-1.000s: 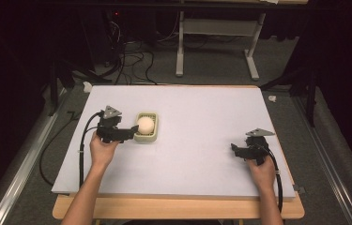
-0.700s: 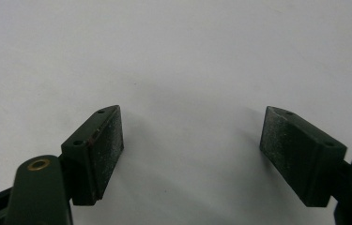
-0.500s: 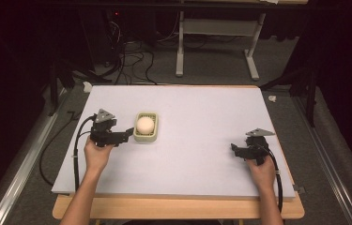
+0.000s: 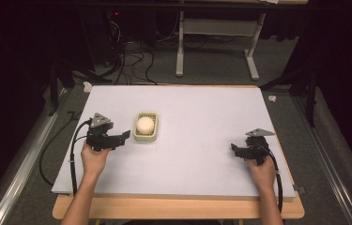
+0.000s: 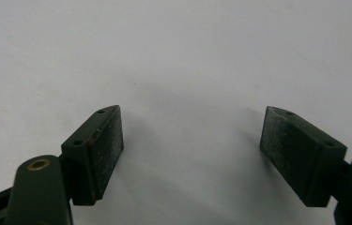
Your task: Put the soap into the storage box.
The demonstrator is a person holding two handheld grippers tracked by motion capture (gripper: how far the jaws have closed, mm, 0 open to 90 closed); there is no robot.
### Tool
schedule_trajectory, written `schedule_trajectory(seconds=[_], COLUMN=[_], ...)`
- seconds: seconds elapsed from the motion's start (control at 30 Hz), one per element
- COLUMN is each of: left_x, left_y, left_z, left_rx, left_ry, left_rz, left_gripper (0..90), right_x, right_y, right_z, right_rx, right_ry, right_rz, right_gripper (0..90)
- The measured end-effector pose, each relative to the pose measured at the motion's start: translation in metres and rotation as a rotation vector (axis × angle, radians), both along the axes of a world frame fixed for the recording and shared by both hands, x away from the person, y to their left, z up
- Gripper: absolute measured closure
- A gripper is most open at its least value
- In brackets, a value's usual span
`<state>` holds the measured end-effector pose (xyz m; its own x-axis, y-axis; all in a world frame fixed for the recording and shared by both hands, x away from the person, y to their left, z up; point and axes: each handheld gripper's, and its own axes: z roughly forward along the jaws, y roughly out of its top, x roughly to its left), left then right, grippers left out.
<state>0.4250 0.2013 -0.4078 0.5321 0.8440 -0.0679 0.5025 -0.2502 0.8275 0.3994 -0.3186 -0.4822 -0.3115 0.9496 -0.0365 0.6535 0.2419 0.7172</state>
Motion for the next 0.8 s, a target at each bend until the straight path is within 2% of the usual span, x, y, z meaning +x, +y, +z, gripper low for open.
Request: schedule_trajectory(seconds=[0.1, 0.27, 0.57, 0.8], left_x=[-0.003, -0.006, -0.012, -0.017], left_y=[0.003, 0.008, 0.013, 0.015], left_z=[0.000, -0.002, -0.007, -0.009], left_rx=[-0.006, -0.006, 0.003, -0.004], left_ry=[-0.004, 0.014, 0.035, 0.032], left_rz=[0.012, 0.024, 0.020, 0.021], left_gripper=[21.3, 20.6, 20.3, 20.4], right_x=[0.000, 0.000, 0.000, 0.000], right_y=[0.000, 0.000, 0.000, 0.000], right_z=[0.000, 0.000, 0.000, 0.000], right_rx=[0.000, 0.000, -0.001, -0.003], right_ry=[0.000, 0.000, -0.001, -0.001], right_rz=[0.000, 0.000, -0.001, 0.000], right_gripper=[22.3, 22.3, 22.3, 22.3])
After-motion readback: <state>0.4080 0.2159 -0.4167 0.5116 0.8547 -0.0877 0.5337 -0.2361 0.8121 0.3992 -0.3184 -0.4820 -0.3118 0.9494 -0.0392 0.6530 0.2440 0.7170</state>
